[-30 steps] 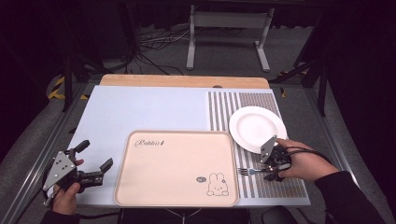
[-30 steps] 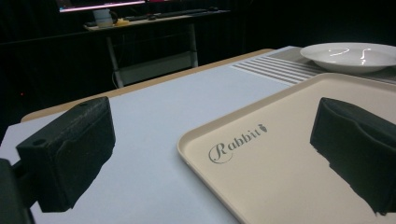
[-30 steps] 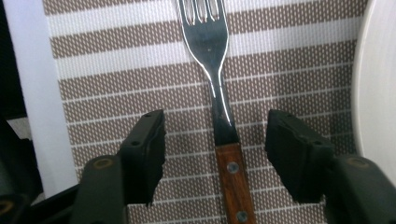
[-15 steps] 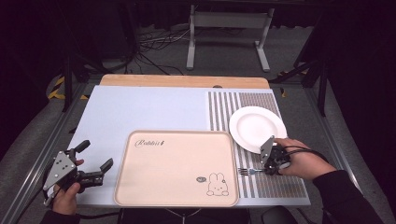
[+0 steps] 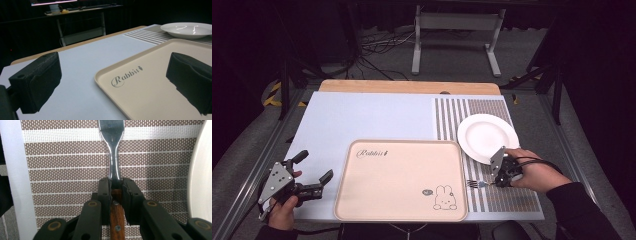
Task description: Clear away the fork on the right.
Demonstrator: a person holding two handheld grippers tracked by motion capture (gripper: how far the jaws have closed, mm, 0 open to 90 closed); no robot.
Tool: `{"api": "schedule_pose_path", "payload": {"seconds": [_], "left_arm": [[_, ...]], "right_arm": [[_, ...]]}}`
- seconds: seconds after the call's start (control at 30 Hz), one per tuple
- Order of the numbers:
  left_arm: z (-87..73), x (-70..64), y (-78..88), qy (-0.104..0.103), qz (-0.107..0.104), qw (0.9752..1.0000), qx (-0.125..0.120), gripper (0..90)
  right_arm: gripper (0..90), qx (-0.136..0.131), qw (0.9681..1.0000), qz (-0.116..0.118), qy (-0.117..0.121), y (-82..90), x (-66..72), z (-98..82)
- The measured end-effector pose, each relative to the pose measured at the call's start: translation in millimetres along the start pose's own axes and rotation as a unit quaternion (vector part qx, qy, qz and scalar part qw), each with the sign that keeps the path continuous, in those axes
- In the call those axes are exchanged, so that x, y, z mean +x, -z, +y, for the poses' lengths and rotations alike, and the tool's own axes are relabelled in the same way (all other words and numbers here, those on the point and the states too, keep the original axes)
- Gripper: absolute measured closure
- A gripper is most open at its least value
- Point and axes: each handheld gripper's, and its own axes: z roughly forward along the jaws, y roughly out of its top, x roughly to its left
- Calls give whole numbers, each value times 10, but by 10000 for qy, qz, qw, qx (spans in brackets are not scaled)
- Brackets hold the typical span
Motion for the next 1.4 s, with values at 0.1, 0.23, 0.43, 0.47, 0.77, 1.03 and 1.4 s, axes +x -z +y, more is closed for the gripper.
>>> {"api": "schedule_pose_path", "payload": {"seconds": [0.1,0.23,0.43,0.47,0.77,1.03,1.4], "left_arm": [[1,-2,1,-3,1,10000,-1,7],[0,-1,1,1,3,10000,0,7],[0,1,1,-3,6,10000,3,7],[1,1,0,-5,8,10000,0,7],[0,0,-2,-2,10,10000,6,7],[-1,1,-3,7,9,10000,1,7],[-2,2,-1,19,13,10000,-10,7]], "right_arm": [[778,36,10000,4,-21,3,4,3],[779,75,10000,19,-12,4,6,13],[784,78,10000,-16,12,7,19,18],[784,76,10000,-18,-3,12,23,20],[785,-34,9997,-205,94,214,74,98],[785,-233,9989,-377,116,409,84,156],[785,-453,9969,-614,178,620,62,313]]}}
